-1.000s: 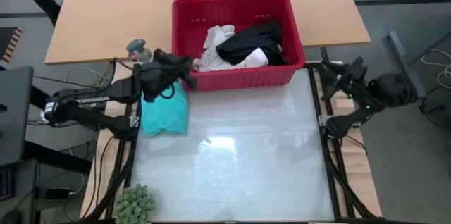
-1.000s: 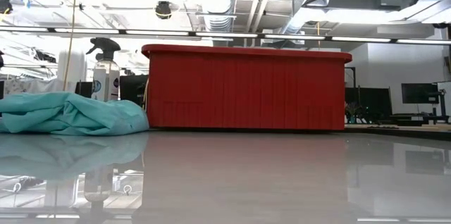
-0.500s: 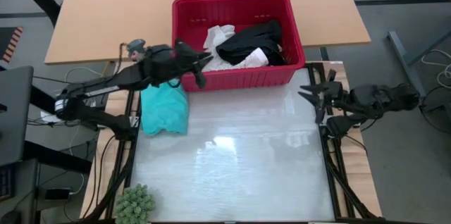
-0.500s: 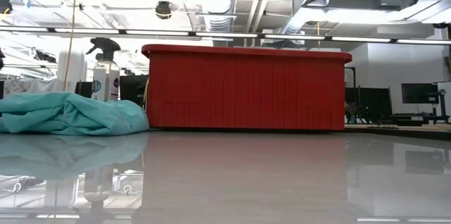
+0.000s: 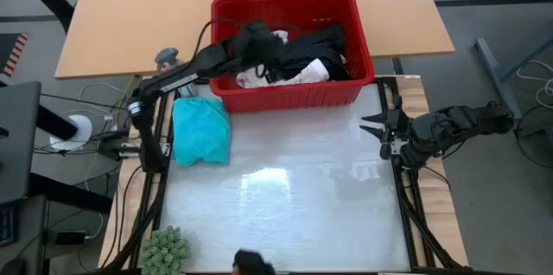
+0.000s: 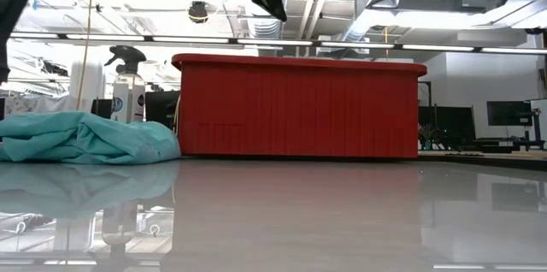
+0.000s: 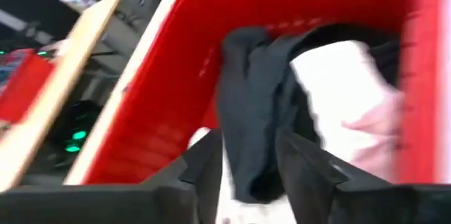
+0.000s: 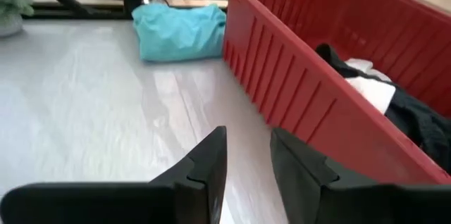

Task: Fold laundry
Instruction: Fold the white underwear

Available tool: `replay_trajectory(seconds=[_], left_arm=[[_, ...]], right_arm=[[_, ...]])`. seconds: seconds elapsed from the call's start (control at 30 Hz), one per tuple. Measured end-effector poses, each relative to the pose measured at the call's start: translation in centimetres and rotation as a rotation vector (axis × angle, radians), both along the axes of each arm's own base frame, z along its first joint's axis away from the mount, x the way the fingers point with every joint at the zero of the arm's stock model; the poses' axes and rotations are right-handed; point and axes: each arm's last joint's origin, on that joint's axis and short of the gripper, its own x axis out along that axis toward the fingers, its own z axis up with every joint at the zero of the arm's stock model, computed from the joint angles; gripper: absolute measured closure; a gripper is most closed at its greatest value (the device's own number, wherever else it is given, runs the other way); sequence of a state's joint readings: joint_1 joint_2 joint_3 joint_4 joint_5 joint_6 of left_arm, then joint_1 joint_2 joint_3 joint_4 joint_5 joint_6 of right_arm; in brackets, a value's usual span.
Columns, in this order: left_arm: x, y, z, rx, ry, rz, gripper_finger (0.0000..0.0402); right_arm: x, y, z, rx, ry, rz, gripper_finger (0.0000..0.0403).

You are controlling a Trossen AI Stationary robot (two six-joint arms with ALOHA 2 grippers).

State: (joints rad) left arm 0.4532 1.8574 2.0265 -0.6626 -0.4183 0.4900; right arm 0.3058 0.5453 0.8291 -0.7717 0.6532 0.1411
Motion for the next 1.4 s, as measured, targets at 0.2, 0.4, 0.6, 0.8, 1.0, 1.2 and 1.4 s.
replay_trajectory(seconds=[0.2, 0.4, 0.6, 0.8, 1.0, 1.2, 1.4], left_arm=[[0.1, 6.4, -0.7, -0.191, -0.051, -0.063, 0.0227], [0.9, 11.3, -4.0, -0.218, -0.068, -0.162, 0.0225], [4.1, 11.3, -6.2, -0.193, -0.114, -0.328, 0.0225], [7.4, 10.4, -8.7, -0.103, -0.092, -0.424, 0.0225], [9.1, 9.7, -11.4, -0.149, -0.055, -0.534, 0.0225], [9.1, 9.6, -11.8, -0.178, -0.050, -0.585, 0.0225], [8.5, 9.8, -12.3, -0.251, -0.037, -0.686, 0.0225]], right_arm=[[-0.1, 0.0, -0.2, 0.023, 0.009, -0.013, 0.0239], [-0.1, 0.0, -0.2, 0.025, 0.006, -0.014, 0.0237], [-0.1, 0.0, -0.2, 0.025, 0.005, -0.017, 0.0236], [-0.1, 0.0, -0.2, 0.024, 0.006, -0.017, 0.0236], [-0.1, -0.1, -0.2, 0.025, 0.013, -0.019, 0.0236], [-0.2, -0.1, -0.3, 0.031, 0.021, -0.023, 0.0236], [-0.2, -0.1, -0.3, 0.031, 0.021, -0.024, 0.0236]])
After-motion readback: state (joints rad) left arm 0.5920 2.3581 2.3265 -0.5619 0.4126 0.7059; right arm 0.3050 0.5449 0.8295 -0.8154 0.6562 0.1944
